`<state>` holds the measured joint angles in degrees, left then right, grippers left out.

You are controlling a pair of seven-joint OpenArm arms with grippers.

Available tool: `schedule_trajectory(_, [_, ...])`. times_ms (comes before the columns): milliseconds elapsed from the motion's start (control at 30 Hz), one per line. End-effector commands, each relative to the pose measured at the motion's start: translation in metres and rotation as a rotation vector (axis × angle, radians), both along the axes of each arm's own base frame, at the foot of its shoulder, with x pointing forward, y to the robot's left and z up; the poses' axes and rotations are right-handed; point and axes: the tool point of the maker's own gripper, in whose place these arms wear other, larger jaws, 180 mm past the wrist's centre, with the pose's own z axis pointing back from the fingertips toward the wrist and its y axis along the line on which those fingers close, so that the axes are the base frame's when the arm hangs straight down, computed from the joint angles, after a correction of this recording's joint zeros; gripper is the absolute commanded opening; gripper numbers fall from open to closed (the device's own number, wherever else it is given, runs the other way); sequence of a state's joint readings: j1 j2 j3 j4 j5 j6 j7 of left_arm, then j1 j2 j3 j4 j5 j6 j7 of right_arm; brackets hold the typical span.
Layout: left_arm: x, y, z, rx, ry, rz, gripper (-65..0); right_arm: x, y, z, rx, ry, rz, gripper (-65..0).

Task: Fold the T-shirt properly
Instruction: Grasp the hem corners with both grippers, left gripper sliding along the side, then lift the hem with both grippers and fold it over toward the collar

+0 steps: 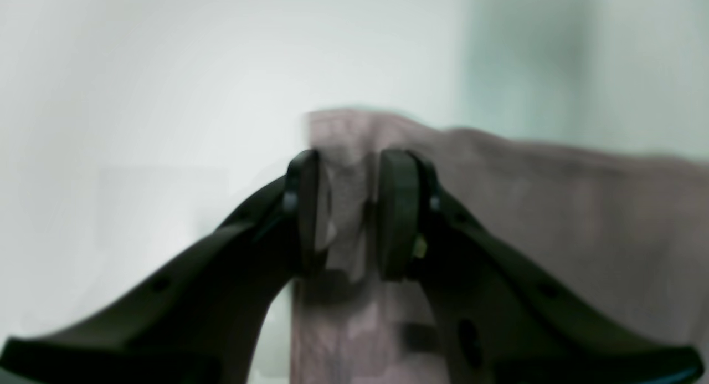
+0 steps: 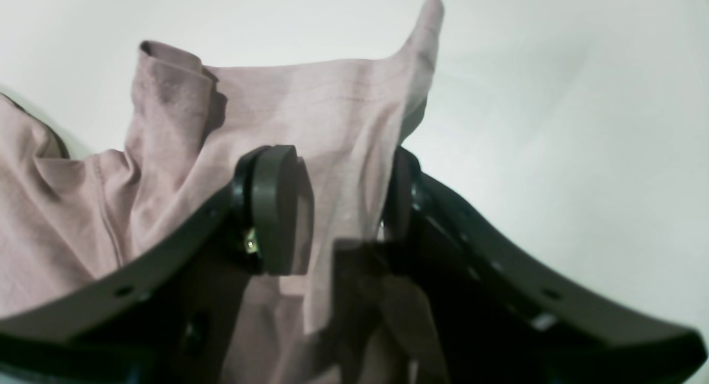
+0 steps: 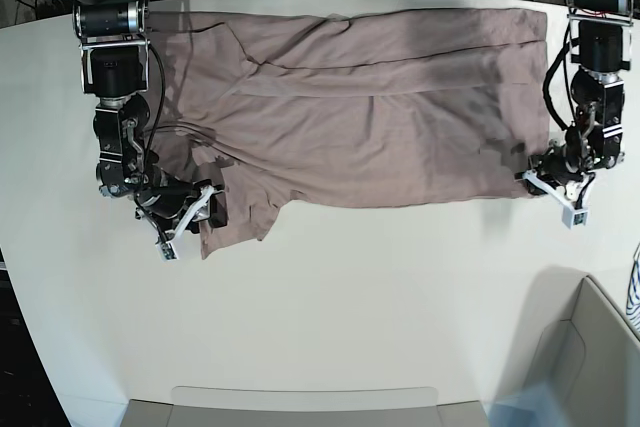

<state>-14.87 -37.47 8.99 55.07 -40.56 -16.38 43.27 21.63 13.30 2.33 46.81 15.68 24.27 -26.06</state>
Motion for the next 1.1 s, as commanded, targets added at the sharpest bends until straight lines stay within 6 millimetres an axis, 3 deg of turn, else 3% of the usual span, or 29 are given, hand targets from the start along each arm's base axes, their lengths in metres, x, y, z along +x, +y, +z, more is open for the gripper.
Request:
schedule_trajectory(0, [-0.002,-0.003,0.004,-0.008,0.021,-0.043,-46.0,-0.012,-0.012,-0.015,-0.078,0.086,0.005,-40.5])
schedule_trajectory(67, [-0.004,-0.009,0.002,-0.02,0.026,-0.085,-48.4,-0.012,-0.011,-0.016,-0.078,0.086,0.007,-45.7])
schedule_trajectory(200, [-0.006,-0.016,-0.006,-0.039,0.037,-0.085,-63.8,-0.008,-0.011,-0.012,-0.077,0.075,0.006,-64.8])
schedule_trajectory(333, [-0.004,-0.003,-0.007,-0.054,-0.003,-0.017,-65.0,0.01,-0.011,0.006,-0.077,0.031,0.004,-65.0])
schedule_trajectory(533, [0.012,0.035,0.027,-0.09,-0.141,0.133,-65.0,0.047,-0.011,0.047,-0.075,-0.064,0.0,-65.0])
schedule_trajectory(633, [0.019,0.038,0.044,-0.084,-0.188,0.131,-65.0,0.059,-0.009,0.067,-0.079,-0.111,0.008,-65.0])
schedule_trajectory(700, [0.011,0.036,0.042,-0.079,-0.159,0.114,-65.0,0.064,-0.005,0.082,-0.083,-0.156,0.02,-65.0])
schedule_trajectory(800, [0.009,0.03,0.047,-0.067,-0.164,0.084,-65.0,0.063,-0.001,0.096,-0.109,-0.173,0.041,-65.0])
schedule_trajectory(1067, [-0.007,0.02,0.045,-0.045,-0.153,0.036,-65.0,0.033,0.006,0.099,-0.178,-0.149,0.091,-65.0])
